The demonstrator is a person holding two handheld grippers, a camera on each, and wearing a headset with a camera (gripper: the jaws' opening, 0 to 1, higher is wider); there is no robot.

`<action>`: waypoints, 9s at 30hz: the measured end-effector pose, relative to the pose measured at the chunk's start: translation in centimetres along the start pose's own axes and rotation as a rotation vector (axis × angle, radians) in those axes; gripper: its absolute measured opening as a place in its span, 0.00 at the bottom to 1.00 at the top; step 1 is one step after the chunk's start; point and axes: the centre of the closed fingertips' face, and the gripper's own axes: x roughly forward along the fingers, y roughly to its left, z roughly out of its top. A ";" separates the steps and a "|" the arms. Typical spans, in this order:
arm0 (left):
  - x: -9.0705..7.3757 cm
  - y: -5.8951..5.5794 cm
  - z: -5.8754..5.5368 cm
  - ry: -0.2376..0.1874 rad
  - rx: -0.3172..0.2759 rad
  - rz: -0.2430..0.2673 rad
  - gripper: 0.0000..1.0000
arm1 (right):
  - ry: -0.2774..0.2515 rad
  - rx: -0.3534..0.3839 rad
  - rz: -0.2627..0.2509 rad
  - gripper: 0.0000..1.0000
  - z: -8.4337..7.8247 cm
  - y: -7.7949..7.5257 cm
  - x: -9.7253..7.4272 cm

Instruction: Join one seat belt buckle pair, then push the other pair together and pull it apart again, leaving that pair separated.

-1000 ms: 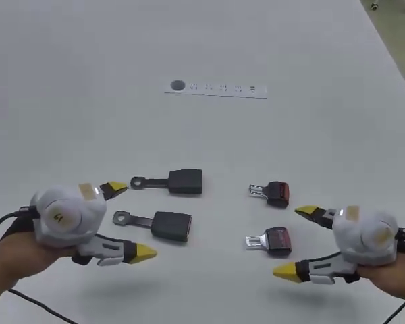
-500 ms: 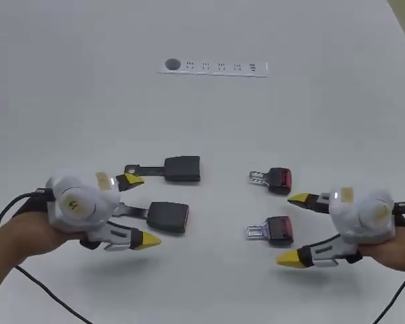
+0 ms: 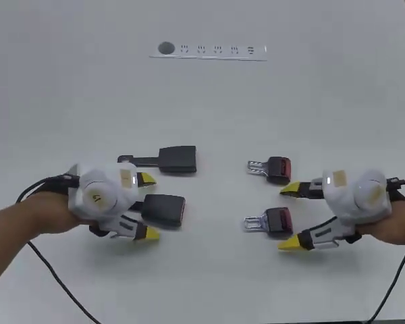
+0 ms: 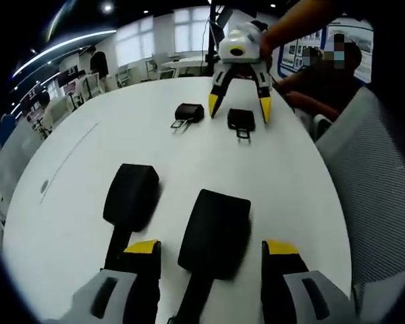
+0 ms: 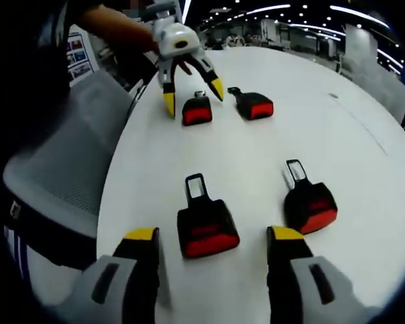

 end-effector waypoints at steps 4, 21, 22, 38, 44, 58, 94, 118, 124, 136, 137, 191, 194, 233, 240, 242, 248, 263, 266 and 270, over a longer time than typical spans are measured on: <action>0.3 0.0 -0.4 0.024 0.034 -0.016 0.59 | 0.006 -0.026 0.022 0.59 0.0 0.2 0.0; 0.1 0.2 -0.4 0.046 0.087 -0.021 0.36 | 0.005 -0.034 -0.011 0.36 -0.1 0.6 0.2; 0.1 0.2 -0.4 0.048 0.088 -0.020 0.36 | -0.002 -0.019 -0.021 0.35 -0.1 0.6 0.2; 0.3 -0.3 -0.4 0.085 0.094 -0.034 0.35 | -0.036 0.037 -0.055 0.35 -0.4 0.0 0.0; 0.2 -0.4 -0.4 0.093 0.094 -0.035 0.35 | -0.034 0.039 -0.051 0.35 -0.4 0.0 0.0; 0.1 -0.4 -0.3 0.099 0.090 -0.037 0.35 | -0.033 0.030 -0.044 0.35 0.4 0.0 0.5; 0.0 -0.3 -0.3 0.111 0.086 -0.040 0.35 | -0.106 -0.011 0.013 0.35 7.6 0.2 6.1; 0.1 -0.3 -0.2 0.109 0.109 -0.051 0.34 | -0.128 -0.006 0.020 0.34 10.6 0.5 8.3; 0.1 -0.3 -0.2 0.104 0.112 -0.055 0.34 | -0.112 -0.008 0.022 0.34 10.9 0.4 8.6; 0.2 -0.5 -0.1 0.116 0.145 -0.089 0.34 | -0.090 -0.009 0.015 0.34 11.9 0.5 9.5; 0.2 -0.3 -0.1 0.115 0.145 -0.082 0.34 | -0.093 -0.013 0.019 0.34 12.0 0.8 9.6; -0.3 -0.5 0.2 -0.068 0.128 -0.115 0.33 | -0.338 -0.014 -0.099 0.32 11.8 0.8 9.0; -0.3 -0.5 0.2 -0.068 0.133 -0.115 0.33 | -0.342 -0.010 -0.102 0.32 11.8 0.8 9.0; -2.3 1.2 4.6 -0.136 0.024 0.002 0.71 | -0.383 0.155 -0.207 0.91 12.7 -1.1 4.7; -2.5 3.8 6.6 -0.165 0.019 0.052 0.73 | -0.389 0.209 -0.291 0.91 10.1 -4.8 1.3; -2.5 4.5 7.1 -0.171 0.023 0.065 0.72 | -0.382 0.230 -0.312 0.91 9.2 -5.8 0.4; -2.1 7.0 7.5 -0.166 0.016 0.101 0.72 | -0.348 0.233 -0.350 0.88 6.5 -8.4 -1.5; 0.2 8.7 4.9 -0.100 -0.069 0.076 0.62 | -0.229 0.223 -0.241 0.70 1.9 -10.0 -1.7; 0.6 8.9 4.9 -0.105 -0.086 0.071 0.61 | -0.201 0.209 -0.209 0.69 1.8 -9.8 -1.3; 1.3 8.7 4.3 -0.081 -0.079 0.051 0.56 | -0.184 0.182 -0.173 0.66 2.0 -9.4 -1.1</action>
